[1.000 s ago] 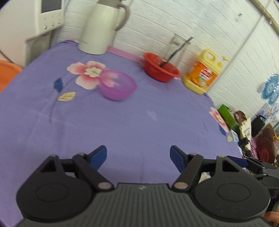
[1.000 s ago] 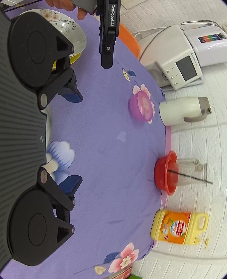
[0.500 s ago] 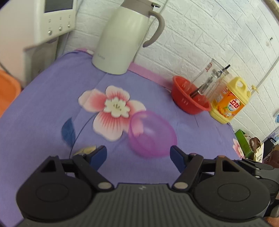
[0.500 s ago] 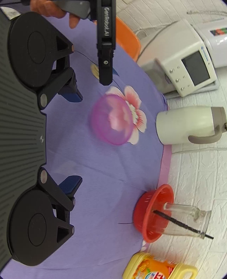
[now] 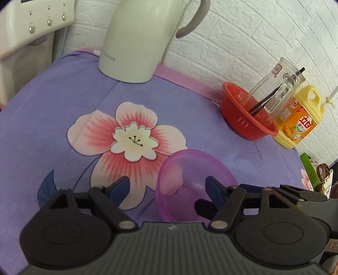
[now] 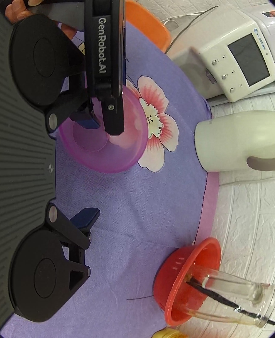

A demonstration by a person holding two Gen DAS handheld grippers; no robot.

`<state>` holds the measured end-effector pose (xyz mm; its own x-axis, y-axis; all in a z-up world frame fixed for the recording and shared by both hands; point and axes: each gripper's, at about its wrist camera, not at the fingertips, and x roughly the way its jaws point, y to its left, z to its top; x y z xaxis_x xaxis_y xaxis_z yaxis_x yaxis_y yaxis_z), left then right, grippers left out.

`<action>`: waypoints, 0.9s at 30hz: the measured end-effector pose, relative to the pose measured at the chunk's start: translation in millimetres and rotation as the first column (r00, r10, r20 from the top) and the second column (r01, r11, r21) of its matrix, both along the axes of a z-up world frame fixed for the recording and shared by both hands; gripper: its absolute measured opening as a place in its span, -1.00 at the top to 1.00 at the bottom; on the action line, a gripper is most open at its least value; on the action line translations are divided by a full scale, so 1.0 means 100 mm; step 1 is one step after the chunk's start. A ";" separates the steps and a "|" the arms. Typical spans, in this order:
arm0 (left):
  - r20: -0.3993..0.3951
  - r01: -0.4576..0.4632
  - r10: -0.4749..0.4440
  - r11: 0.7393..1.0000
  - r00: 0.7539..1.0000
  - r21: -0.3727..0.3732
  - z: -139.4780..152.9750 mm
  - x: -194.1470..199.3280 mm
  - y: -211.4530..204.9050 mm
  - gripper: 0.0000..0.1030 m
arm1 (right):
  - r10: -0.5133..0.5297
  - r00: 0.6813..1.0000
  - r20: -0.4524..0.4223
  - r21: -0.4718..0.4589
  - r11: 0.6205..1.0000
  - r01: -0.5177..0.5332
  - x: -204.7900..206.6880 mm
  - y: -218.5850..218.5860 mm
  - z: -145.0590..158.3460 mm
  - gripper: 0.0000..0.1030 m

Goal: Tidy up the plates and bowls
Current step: 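Slide the bowl stack under the pink bowl and grip its rim with right tool, then lift the three-bowl stack with the right tool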

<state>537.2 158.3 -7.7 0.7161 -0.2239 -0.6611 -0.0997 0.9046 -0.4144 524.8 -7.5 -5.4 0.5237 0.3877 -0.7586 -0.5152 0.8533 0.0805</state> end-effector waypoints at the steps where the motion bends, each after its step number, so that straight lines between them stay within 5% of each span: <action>1: -0.001 0.002 -0.002 1.000 1.000 -0.003 -0.01 0.00 0.00 -0.37 | 0.004 1.000 -0.001 -0.002 1.000 -0.004 0.00 0.02 -0.01 -1.00; 3: 0.009 -0.005 0.005 1.000 1.000 0.003 -0.04 -0.01 -0.01 -0.30 | 0.005 1.000 -0.002 -0.001 1.000 -0.005 0.00 0.04 -0.03 -1.00; 4: 0.018 -0.001 0.001 1.000 1.000 0.010 -0.05 -0.02 -0.02 0.03 | 0.003 1.000 -0.001 0.005 1.000 -0.003 0.00 0.05 -0.04 -1.00; 8: 0.025 -0.015 0.015 1.000 1.000 -0.022 -0.06 -0.06 -0.01 0.31 | 0.008 1.000 0.026 0.009 1.000 -0.008 -0.05 0.15 -0.07 -0.49; 16: 0.004 -0.014 0.015 0.995 1.000 -0.098 0.13 -0.50 -0.04 0.33 | 0.029 0.999 -0.026 0.067 0.997 -0.028 -0.46 0.09 0.14 -0.54; 27: 0.088 0.073 -0.064 0.993 0.994 -0.095 0.61 -1.50 -0.72 0.33 | -0.027 0.999 0.036 0.068 0.997 0.024 -1.47 -0.53 0.54 -0.76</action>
